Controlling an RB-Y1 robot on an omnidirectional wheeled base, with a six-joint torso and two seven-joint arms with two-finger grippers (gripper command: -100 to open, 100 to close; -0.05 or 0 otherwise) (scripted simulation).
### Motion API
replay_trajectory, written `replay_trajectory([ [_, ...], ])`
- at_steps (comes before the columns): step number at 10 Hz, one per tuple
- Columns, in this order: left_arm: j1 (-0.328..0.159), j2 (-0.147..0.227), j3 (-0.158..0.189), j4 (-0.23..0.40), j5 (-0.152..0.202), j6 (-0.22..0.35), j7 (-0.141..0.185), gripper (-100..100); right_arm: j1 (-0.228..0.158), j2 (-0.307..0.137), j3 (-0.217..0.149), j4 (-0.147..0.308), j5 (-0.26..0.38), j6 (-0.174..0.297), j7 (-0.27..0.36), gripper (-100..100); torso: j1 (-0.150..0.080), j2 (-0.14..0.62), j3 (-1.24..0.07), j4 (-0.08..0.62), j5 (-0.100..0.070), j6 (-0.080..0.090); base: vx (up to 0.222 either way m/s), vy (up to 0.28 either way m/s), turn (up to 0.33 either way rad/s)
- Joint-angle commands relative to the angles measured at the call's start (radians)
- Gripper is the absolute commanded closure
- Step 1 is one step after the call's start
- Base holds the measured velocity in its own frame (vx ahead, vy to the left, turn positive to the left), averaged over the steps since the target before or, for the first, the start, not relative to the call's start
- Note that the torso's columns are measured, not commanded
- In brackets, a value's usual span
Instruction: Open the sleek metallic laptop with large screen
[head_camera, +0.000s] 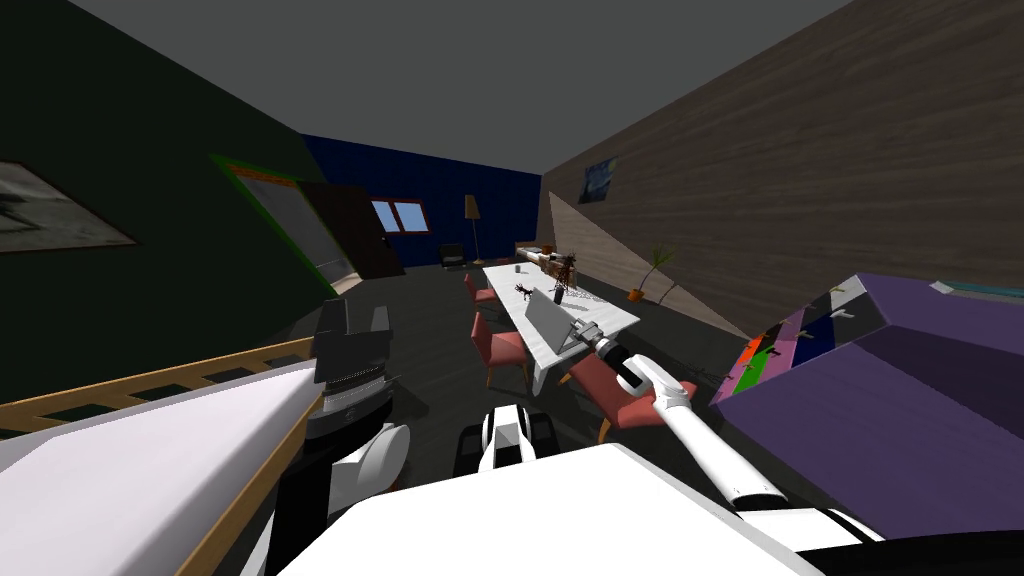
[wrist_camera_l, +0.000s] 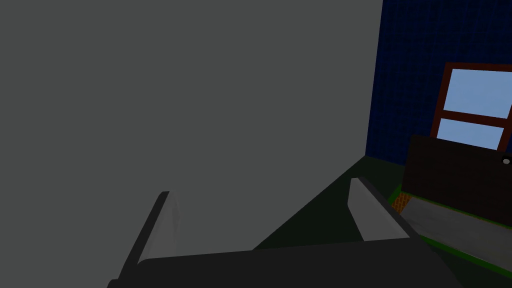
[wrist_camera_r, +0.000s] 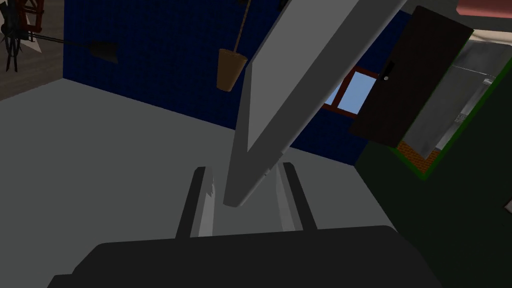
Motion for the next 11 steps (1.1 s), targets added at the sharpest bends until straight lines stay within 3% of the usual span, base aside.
replay_trajectory([
  [1,0.000,0.000,0.000,0.000,0.000,0.000,0.000,0,-0.013,0.013,0.010,0.034,-0.033,-0.001,-0.043,100,0.005,0.002,0.001,0.000,0.001,0.000,-0.015,-0.107,0.070],
  [9,0.000,0.000,0.000,0.000,0.000,0.000,0.000,0,-0.055,0.070,0.055,0.168,-0.152,-0.010,-0.186,100,0.002,-0.001,0.000,-0.005,-0.003,-0.001,-0.003,-0.140,0.070],
  [10,0.000,0.000,0.000,0.000,0.000,0.000,0.000,0,-0.056,0.065,0.042,0.153,-0.145,-0.016,-0.170,100,0.002,-0.001,-0.001,-0.004,-0.002,-0.001,0.001,-0.054,0.008],
  [11,0.000,0.000,0.000,0.000,0.000,0.000,0.000,0,-0.055,0.108,0.048,0.193,-0.172,-0.039,-0.186,100,0.007,0.001,0.000,-0.001,0.001,-0.001,0.021,-0.115,0.009],
])
